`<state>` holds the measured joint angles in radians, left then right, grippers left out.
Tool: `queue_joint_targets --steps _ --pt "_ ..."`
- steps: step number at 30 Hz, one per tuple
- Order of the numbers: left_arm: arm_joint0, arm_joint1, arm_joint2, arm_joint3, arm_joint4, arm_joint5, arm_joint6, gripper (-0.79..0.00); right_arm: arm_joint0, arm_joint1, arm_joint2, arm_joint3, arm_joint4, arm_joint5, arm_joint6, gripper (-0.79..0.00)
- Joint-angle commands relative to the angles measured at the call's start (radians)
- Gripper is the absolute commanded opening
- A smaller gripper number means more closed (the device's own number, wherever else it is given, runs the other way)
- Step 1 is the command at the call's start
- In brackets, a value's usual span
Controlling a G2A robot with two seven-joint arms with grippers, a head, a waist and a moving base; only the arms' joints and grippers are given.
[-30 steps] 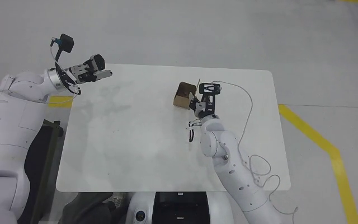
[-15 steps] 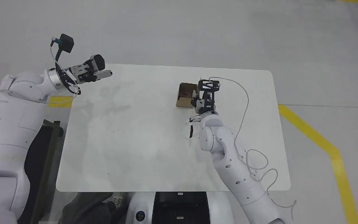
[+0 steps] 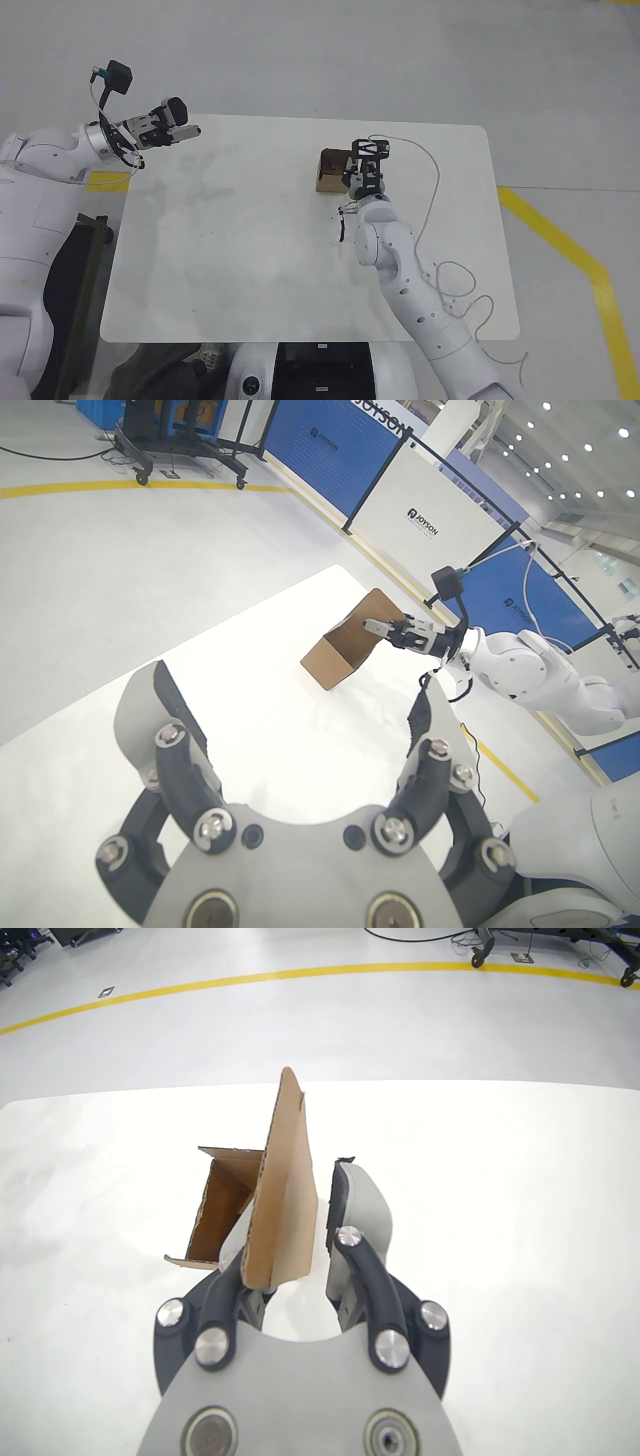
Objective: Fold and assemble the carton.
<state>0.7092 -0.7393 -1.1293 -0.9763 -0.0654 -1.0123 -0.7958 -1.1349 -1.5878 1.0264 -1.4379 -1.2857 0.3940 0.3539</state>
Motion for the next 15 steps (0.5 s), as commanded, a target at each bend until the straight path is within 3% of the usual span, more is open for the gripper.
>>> queue_joint_targets --steps 1,10,15 --pt "0.000 0.000 0.000 0.000 0.000 0.000 0.000 0.000 0.001 -0.001 0.004 0.005 0.014 -0.012 -0.004 -0.773" --pt "0.000 0.000 0.000 0.000 0.000 0.000 0.000 0.000 -0.051 0.006 0.048 -0.065 0.073 -0.107 -0.081 -0.785" --pt "0.000 0.000 0.000 0.000 0.000 0.000 0.000 0.000 -0.136 0.016 0.099 -0.174 0.220 -0.254 -0.124 -0.785"
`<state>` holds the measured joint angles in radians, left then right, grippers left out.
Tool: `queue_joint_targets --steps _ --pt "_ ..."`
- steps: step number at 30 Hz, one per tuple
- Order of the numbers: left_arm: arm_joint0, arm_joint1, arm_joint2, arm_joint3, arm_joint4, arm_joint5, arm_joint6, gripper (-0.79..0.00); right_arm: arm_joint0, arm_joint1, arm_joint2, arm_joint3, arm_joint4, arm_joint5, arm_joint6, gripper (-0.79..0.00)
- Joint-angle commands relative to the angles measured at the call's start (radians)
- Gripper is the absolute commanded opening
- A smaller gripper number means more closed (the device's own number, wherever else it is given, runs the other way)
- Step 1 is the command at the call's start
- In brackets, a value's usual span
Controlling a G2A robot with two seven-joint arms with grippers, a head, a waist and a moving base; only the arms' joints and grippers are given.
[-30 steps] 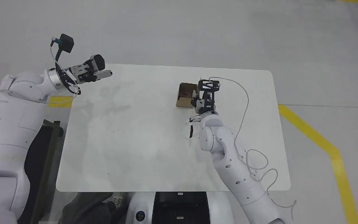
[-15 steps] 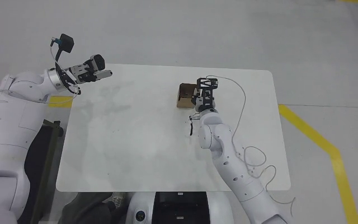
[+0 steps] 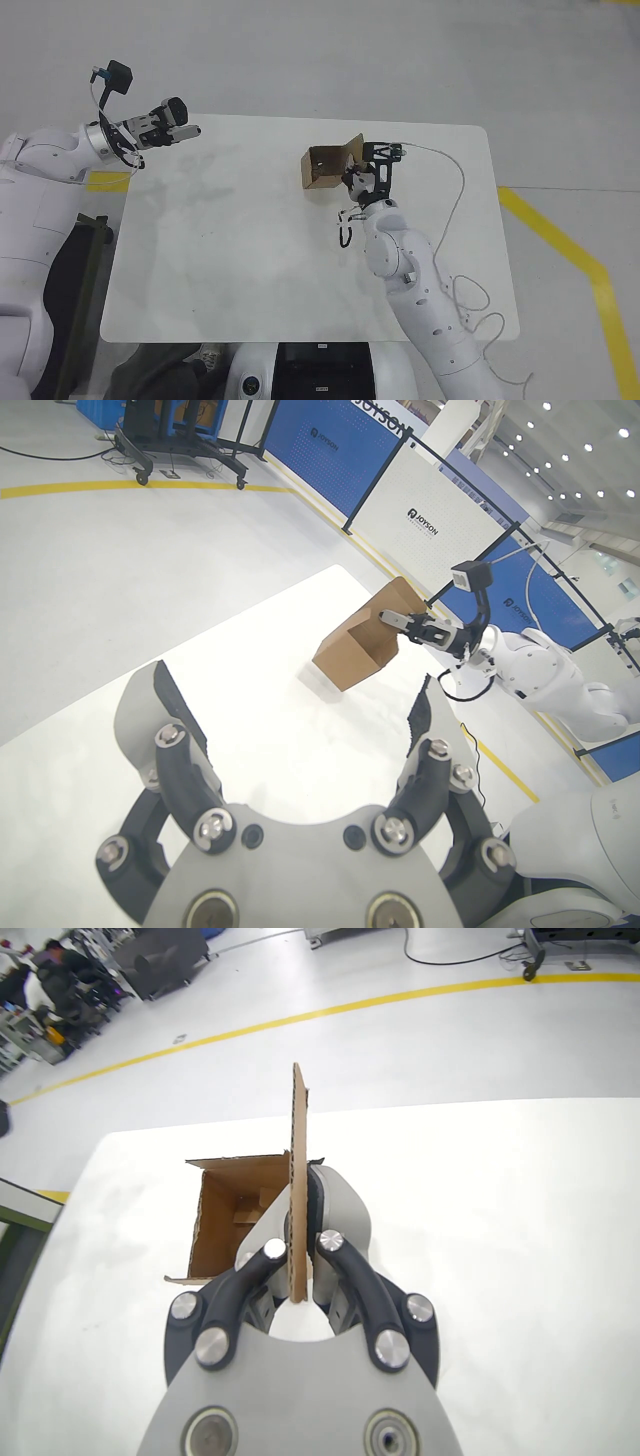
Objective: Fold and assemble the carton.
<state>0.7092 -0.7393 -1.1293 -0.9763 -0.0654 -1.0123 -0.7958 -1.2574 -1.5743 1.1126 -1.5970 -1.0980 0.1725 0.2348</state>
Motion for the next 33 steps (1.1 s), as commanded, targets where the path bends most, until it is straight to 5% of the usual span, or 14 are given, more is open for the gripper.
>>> queue_joint_targets --steps 1,15,33 --pt "0.000 0.000 0.000 0.000 0.000 0.000 0.000 0.000 -0.029 0.005 0.023 -0.033 0.056 -0.063 -0.009 -0.785" --pt "0.000 0.000 0.000 0.000 0.000 0.000 0.000 0.000 -0.106 0.025 0.069 -0.118 0.314 -0.311 0.063 -0.785" --pt "0.000 0.000 0.000 0.000 0.000 0.000 0.000 0.000 -0.106 0.025 0.069 -0.118 0.314 -0.311 0.063 -0.785"
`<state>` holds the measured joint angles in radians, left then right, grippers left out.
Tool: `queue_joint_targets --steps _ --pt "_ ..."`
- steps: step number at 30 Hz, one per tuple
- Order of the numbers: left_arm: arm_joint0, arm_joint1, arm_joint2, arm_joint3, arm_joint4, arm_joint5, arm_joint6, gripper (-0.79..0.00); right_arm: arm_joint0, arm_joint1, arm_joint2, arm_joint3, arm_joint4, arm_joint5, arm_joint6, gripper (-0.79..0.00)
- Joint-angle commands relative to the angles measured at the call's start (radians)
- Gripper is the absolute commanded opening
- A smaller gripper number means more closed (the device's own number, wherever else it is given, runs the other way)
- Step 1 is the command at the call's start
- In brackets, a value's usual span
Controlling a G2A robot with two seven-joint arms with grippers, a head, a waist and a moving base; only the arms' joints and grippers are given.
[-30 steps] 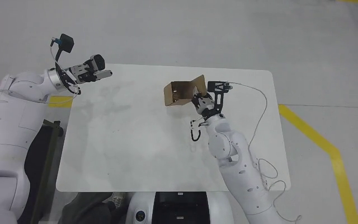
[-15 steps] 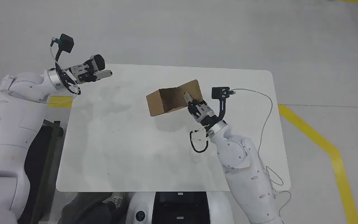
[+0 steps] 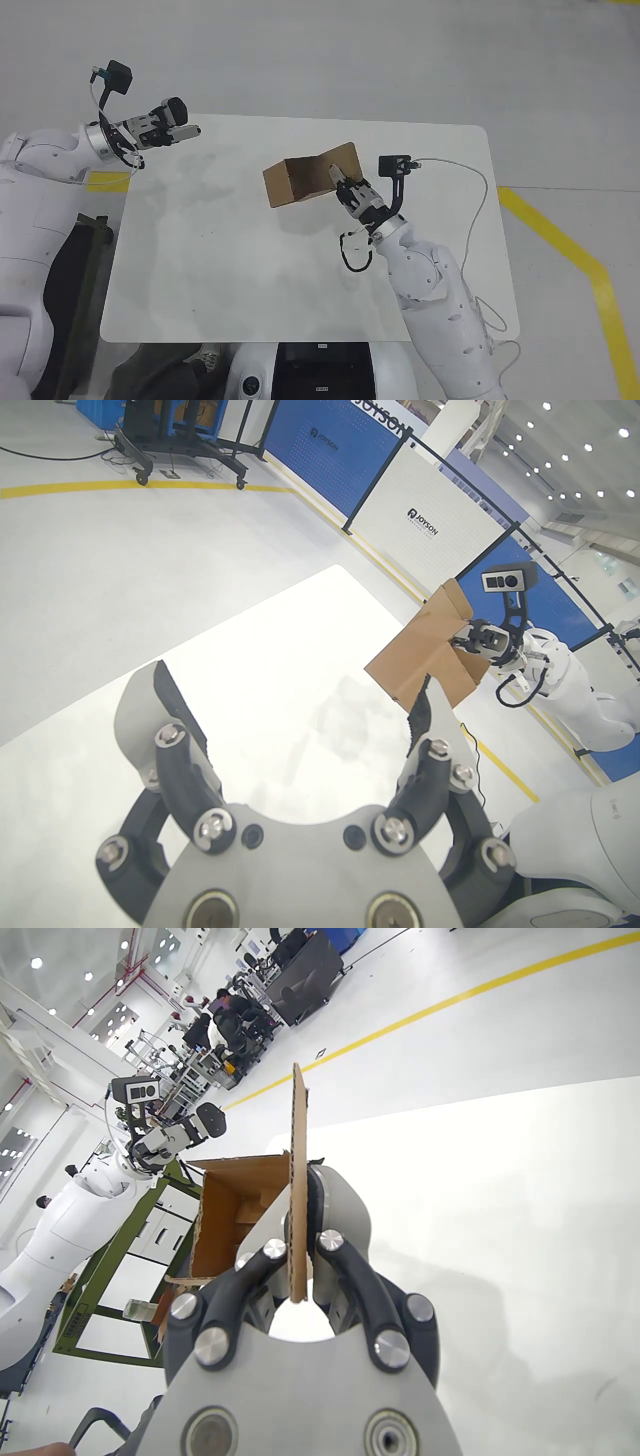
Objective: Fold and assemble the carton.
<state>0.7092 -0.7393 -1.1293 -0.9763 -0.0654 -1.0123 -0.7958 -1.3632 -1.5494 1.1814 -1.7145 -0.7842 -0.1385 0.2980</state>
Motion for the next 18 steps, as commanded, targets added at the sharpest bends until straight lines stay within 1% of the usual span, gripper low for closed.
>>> queue_joint_targets --steps 1,3,5,7,10,14,18 --pt "0.000 0.000 0.000 0.000 0.000 0.000 0.000 0.000 0.000 0.000 0.000 0.000 0.000 0.000 0.000 -0.785" --pt "0.000 0.000 0.000 0.000 0.000 0.000 0.000 0.000 -0.008 -0.001 0.004 0.002 0.025 0.010 -0.023 -0.785" --pt "0.000 0.000 0.000 0.000 0.000 0.000 0.000 0.000 -0.023 -0.003 0.007 -0.001 0.098 0.002 -0.063 -0.785" --pt "0.011 0.002 -0.011 -0.018 0.041 0.005 0.038 0.000 -0.038 -0.005 0.012 -0.005 0.169 0.005 -0.091 -0.785" --pt "0.051 0.007 -0.037 -0.064 0.118 0.000 0.114 0.000 -0.062 -0.009 0.028 -0.017 0.310 0.016 -0.129 -0.785" --pt "0.150 0.016 -0.065 -0.203 0.292 0.000 0.242 0.000 -0.097 -0.011 0.034 -0.035 0.461 0.020 -0.139 -0.785" --pt "0.263 0.030 -0.083 -0.300 0.476 0.000 0.408 0.000 -0.132 -0.007 0.039 -0.056 0.493 0.041 -0.136 -0.785"
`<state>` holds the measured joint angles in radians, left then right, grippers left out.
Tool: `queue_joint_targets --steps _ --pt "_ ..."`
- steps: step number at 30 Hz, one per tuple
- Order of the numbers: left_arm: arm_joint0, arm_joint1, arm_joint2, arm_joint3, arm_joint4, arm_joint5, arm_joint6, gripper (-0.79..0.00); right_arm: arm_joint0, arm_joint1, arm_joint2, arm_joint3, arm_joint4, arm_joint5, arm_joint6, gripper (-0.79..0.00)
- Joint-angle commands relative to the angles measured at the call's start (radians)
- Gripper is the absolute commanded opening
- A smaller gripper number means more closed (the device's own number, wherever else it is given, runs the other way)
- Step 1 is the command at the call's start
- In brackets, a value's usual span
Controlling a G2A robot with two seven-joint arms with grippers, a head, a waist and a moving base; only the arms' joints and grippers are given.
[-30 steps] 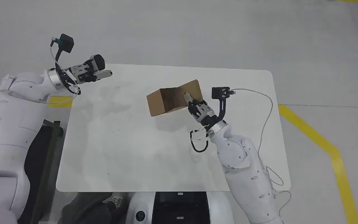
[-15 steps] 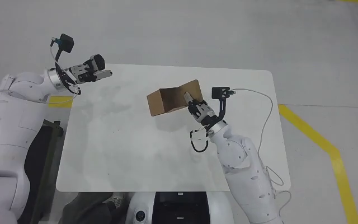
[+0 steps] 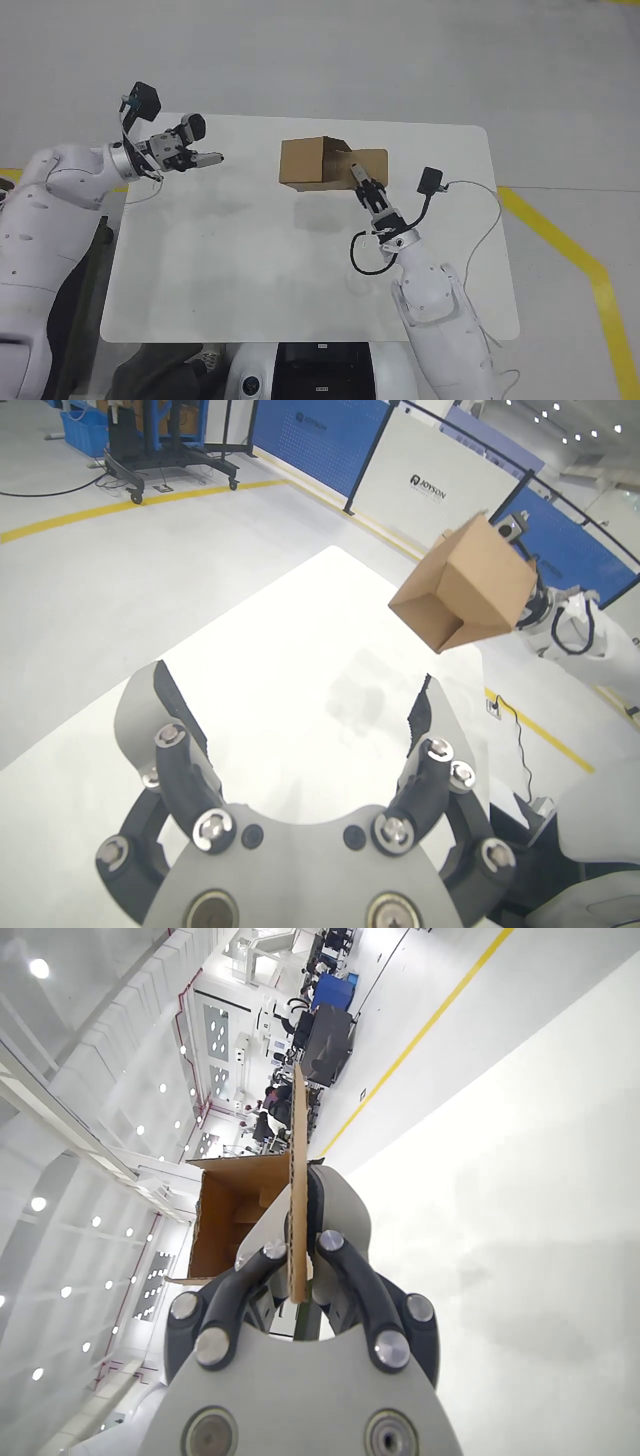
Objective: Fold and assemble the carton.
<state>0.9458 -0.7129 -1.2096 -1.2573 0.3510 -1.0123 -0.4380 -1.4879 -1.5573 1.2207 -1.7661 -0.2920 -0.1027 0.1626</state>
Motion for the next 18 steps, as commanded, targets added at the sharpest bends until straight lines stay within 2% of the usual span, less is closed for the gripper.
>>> queue_joint_targets --steps 1,5,10,13,16,18 --pt "0.049 0.007 -0.003 -0.039 0.113 0.000 0.096 0.000 -0.016 0.002 -0.002 -0.011 0.006 0.010 0.004 -0.785" --pt "0.111 0.024 0.027 -0.083 0.320 0.000 0.246 0.000 -0.045 0.006 -0.005 -0.033 0.028 0.030 0.020 -0.785" --pt "0.126 0.050 0.110 -0.110 0.484 0.000 0.371 0.000 -0.061 0.011 -0.014 -0.031 0.024 0.029 0.018 -0.785" --pt "0.124 0.070 0.169 -0.134 0.523 0.000 0.438 0.000 -0.062 0.012 -0.024 -0.020 0.044 0.021 0.020 -0.785" --pt "0.110 0.093 0.224 -0.150 0.489 0.000 0.496 0.000 -0.059 0.012 -0.029 -0.014 0.057 0.013 0.022 -0.785" --pt "0.110 0.093 0.224 -0.150 0.489 0.000 0.496 0.000 -0.059 0.012 -0.029 -0.014 0.057 0.013 0.022 -0.785"
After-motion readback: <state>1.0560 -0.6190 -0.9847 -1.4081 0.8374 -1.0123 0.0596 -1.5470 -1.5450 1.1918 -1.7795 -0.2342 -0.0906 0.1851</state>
